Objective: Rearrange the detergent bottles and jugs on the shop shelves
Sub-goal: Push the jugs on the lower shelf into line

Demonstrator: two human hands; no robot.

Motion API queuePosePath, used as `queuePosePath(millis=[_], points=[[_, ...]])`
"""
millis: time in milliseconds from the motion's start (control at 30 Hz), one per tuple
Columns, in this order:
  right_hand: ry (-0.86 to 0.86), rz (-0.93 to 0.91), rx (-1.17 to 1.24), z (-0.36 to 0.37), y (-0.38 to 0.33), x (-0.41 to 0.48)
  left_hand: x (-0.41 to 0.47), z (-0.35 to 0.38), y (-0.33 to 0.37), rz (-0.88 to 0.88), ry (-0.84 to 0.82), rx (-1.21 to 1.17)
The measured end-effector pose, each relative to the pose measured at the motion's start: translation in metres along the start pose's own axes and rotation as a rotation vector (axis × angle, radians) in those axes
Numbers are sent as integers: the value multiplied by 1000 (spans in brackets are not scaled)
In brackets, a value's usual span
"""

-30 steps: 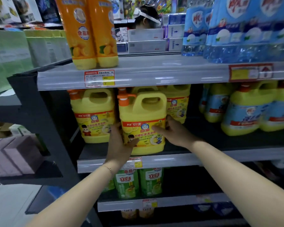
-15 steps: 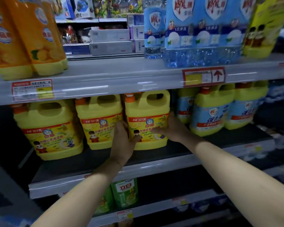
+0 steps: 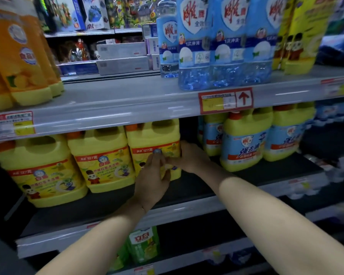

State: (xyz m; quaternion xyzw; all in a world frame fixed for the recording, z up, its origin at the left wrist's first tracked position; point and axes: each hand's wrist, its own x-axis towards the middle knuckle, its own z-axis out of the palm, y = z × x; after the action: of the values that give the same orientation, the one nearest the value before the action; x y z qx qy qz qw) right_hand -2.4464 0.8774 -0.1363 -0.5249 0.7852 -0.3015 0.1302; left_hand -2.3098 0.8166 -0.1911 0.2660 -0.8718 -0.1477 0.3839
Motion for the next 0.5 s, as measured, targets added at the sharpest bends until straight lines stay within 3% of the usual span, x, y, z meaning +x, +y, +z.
queuePosePath(millis=[133,233,333,400,500], points=[[162,-58,-244,-33,27,-20,13,39,27,17,-121,-130],[241,-54,-234,-63,62,-34,28,76,59,-38,-257,-217],[263,24,-237,-95,94,-46,49,109,103,-135,-358,-480],[315,85,-270,-111,114,-48,64,132,120,-192,-324,-634],[338,160,-156,-121,141,-45,79,150,127,-289,-206,-618]])
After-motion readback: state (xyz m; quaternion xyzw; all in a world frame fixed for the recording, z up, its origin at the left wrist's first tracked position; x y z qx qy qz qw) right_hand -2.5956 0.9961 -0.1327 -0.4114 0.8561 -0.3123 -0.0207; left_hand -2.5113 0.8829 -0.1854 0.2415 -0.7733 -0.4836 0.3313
